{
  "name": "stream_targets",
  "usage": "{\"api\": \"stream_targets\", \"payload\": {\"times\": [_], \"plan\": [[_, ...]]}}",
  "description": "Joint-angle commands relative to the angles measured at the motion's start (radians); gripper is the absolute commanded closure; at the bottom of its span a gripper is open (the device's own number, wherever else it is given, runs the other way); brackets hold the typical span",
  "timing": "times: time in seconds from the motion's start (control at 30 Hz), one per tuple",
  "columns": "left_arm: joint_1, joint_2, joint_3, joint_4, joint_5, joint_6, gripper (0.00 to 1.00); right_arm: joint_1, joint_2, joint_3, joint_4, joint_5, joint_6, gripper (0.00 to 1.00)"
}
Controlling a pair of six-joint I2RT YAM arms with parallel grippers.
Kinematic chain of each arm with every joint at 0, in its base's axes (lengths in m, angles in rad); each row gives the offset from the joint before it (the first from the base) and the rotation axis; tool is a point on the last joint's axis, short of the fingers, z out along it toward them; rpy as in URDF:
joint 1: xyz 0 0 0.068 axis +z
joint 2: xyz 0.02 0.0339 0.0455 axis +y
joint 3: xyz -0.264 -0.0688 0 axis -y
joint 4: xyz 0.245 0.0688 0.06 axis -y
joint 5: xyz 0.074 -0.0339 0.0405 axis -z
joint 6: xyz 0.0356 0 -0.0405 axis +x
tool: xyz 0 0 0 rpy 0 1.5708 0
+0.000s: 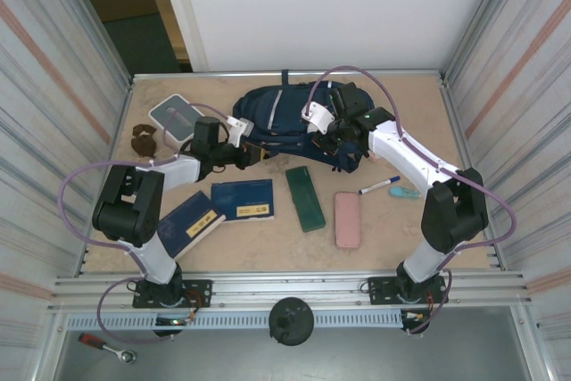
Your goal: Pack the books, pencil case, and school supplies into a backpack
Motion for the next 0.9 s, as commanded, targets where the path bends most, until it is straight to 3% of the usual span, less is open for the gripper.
{"api": "stream_targets", "payload": {"times": [0.0, 0.13, 0.3, 0.53, 0.7, 0.87], "plan": [[0.009, -0.032, 0.007, -0.019, -0.006, 0.028, 0.91, -0.006, -0.009, 0.015, 0.002, 0.008, -0.008, 1.0], [0.009, -0.068, -0.017, -0.022, -0.061, 0.037, 1.0, -0.008, -0.012, 0.006, 0.005, 0.026, -0.019, 1.0], [0.009, -0.119, -0.047, -0.048, -0.238, 0.024, 1.0, -0.017, -0.017, -0.015, 0.007, 0.082, -0.045, 1.0], [0.008, -0.164, -0.028, -0.143, -0.395, 0.025, 1.0, -0.033, -0.016, -0.023, 0.008, 0.138, -0.087, 1.0], [-0.022, -0.178, -0.022, -0.163, -0.378, 0.043, 1.0, -0.031, 0.012, -0.01, 0.016, 0.148, -0.091, 0.96], [-0.026, -0.131, -0.015, -0.143, -0.263, 0.048, 1.0, -0.027, 0.028, -0.008, 0.016, 0.152, -0.086, 0.96]]}}
